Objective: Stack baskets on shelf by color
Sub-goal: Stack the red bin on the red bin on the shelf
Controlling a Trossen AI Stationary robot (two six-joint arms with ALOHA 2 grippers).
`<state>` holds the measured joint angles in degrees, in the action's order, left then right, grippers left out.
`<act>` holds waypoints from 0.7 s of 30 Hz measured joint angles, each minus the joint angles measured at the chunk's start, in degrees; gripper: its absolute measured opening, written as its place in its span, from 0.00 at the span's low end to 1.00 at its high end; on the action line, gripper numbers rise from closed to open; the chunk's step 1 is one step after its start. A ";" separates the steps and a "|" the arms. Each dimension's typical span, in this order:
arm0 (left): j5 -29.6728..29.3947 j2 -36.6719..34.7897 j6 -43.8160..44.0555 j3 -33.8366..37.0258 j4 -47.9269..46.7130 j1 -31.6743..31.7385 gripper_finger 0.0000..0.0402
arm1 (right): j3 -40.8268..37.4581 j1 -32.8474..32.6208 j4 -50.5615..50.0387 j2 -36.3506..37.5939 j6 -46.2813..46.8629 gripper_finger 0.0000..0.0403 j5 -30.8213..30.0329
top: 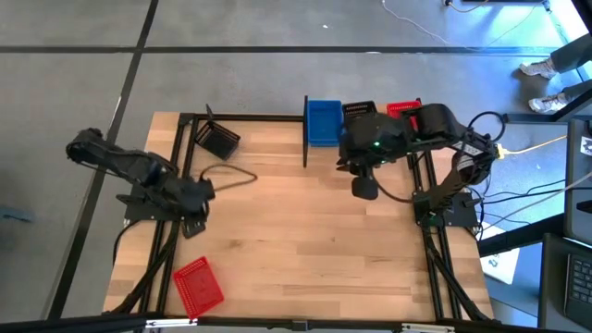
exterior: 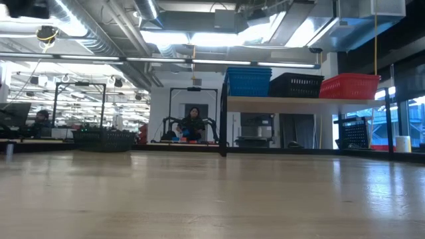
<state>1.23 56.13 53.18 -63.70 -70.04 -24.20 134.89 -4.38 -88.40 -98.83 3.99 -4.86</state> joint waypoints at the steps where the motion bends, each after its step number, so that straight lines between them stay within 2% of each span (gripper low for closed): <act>1: 1.10 1.09 3.25 0.00 0.01 -0.97 0.19 | 0.00 0.00 -0.06 0.41 -0.05 0.14 0.00; 5: 3.79 5.05 18.38 0.00 0.06 -4.22 0.19 | 0.00 0.02 0.00 1.27 -1.71 0.14 2.43; 9: 4.14 9.01 26.46 0.00 0.24 -8.44 0.19 | 0.00 0.02 1.23 2.06 -6.15 0.14 11.91; 11: 4.48 11.09 29.12 0.00 0.24 -10.68 0.19 | 0.00 -0.02 2.32 2.38 -7.69 0.14 16.45; 14: 6.27 14.37 32.13 0.00 1.08 -14.13 0.19 | 0.00 0.00 3.32 2.68 -8.86 0.14 19.74; 21: 6.85 22.12 32.24 0.00 7.24 -21.89 0.19 | 0.00 0.02 3.46 2.82 -9.03 0.14 21.05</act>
<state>8.09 78.26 85.42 -63.70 -62.80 -46.10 134.89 -4.36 -84.94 -96.01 -5.04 16.18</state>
